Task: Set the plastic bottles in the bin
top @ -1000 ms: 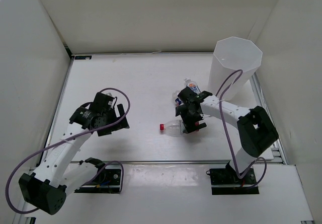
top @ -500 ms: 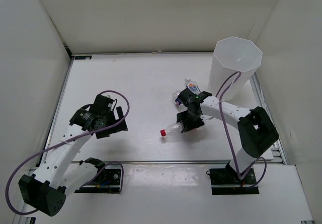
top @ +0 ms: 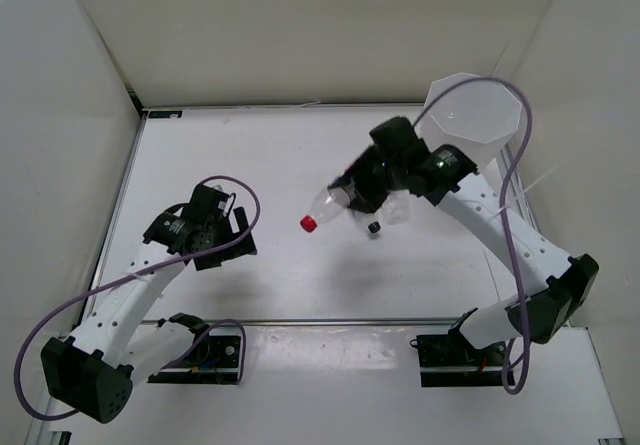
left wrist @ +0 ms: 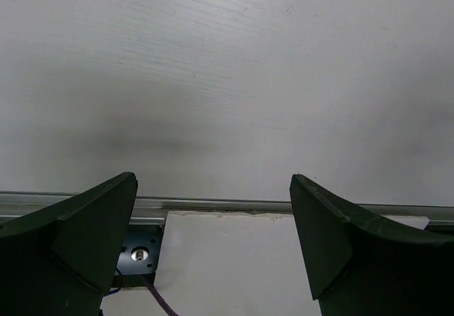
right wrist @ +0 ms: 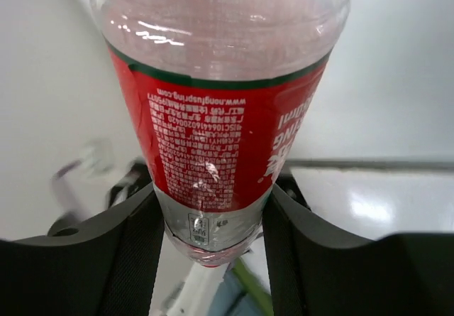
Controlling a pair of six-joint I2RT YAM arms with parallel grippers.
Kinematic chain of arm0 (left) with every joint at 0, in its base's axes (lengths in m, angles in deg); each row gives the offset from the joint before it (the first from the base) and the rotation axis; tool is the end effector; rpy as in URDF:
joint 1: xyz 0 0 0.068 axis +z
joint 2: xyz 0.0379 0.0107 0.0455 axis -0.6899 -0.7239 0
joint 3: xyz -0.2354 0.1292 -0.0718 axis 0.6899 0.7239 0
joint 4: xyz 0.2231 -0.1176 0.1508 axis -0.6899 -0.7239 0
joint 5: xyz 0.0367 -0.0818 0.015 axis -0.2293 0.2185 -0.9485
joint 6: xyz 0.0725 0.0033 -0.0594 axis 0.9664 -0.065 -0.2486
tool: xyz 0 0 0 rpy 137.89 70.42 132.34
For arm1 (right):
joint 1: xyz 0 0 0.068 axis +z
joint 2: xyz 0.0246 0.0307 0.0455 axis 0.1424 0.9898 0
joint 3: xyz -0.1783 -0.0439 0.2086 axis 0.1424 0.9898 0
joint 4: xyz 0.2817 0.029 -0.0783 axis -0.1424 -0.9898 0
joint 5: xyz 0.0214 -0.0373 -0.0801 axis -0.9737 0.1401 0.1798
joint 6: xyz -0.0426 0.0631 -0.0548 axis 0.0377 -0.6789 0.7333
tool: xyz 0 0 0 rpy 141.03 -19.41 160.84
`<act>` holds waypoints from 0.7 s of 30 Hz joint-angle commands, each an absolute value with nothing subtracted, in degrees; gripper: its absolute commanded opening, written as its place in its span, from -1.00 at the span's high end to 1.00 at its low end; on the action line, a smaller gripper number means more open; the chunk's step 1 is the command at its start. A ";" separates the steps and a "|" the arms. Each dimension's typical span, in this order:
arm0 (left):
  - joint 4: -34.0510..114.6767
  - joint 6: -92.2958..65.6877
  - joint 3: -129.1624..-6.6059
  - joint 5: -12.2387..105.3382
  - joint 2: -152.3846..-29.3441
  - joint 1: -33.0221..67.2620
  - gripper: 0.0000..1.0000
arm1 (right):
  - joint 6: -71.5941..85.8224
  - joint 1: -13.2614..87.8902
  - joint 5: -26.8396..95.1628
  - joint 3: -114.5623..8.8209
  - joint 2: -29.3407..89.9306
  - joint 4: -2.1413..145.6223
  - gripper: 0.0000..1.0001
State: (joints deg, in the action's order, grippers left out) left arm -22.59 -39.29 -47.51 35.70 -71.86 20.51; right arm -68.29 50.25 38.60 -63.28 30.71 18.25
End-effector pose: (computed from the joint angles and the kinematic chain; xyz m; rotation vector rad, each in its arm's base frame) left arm 0.2041 -0.0831 0.2310 -0.3578 2.7145 -0.2480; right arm 0.2617 0.2424 0.3411 0.9050 2.5570 0.9193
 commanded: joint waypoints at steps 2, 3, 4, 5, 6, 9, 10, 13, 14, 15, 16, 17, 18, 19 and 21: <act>-20.33 -39.69 -47.75 35.47 -73.11 20.15 -1.00 | -47.45 50.11 46.08 -80.13 31.30 21.54 0.78; -19.72 -39.69 -47.75 35.48 -73.90 20.15 -1.00 | -41.85 48.20 52.03 -82.59 31.30 21.54 0.78; -19.71 -39.08 -47.75 35.48 -73.91 20.15 -1.00 | -38.92 47.05 54.78 -85.05 32.52 21.54 0.78; -19.71 -39.08 -48.44 35.48 -74.60 20.15 -1.00 | -36.28 45.64 56.99 -87.60 32.53 21.54 0.78; -19.19 -39.08 -49.15 35.48 -75.39 20.15 -1.00 | -33.56 42.50 59.10 -91.72 33.32 21.54 0.78; -19.18 -37.94 -50.55 35.48 -76.80 20.15 -1.00 | -22.49 36.60 67.88 -94.39 33.94 25.56 0.78; -19.18 -37.94 -51.34 35.48 -77.59 20.15 -1.00 | -20.28 35.18 70.52 -94.39 33.94 27.32 0.78; -19.18 -37.41 -53.01 35.48 -79.08 20.15 -1.00 | -12.98 29.65 75.10 -91.94 33.94 36.54 0.78; -19.18 -36.89 -53.02 35.48 -79.09 20.15 -1.00 | -11.49 27.11 75.98 -91.24 33.94 38.65 0.78; -19.71 -36.88 -53.89 34.95 -79.70 20.15 -1.00 | -10.60 25.95 76.51 -91.23 34.55 40.85 0.73; -19.71 -36.88 -54.68 34.95 -79.71 20.15 -1.00 | -9.29 24.72 76.52 -91.23 36.21 40.87 0.73; -19.71 -36.36 -54.69 34.95 -80.23 20.15 -1.00 | -9.27 22.80 77.13 -91.93 37.18 40.87 0.73; -19.71 -36.35 -55.39 34.43 -80.93 20.15 -1.00 | -8.32 21.99 78.61 -91.93 37.89 40.87 0.73; -19.71 -36.35 -56.09 34.42 -80.94 20.15 -1.00 | -7.18 21.20 79.24 -91.41 39.20 41.39 0.73; -19.71 -36.35 -56.62 34.42 -82.86 20.15 -1.00 | -6.56 18.92 79.24 -91.41 41.05 41.40 0.70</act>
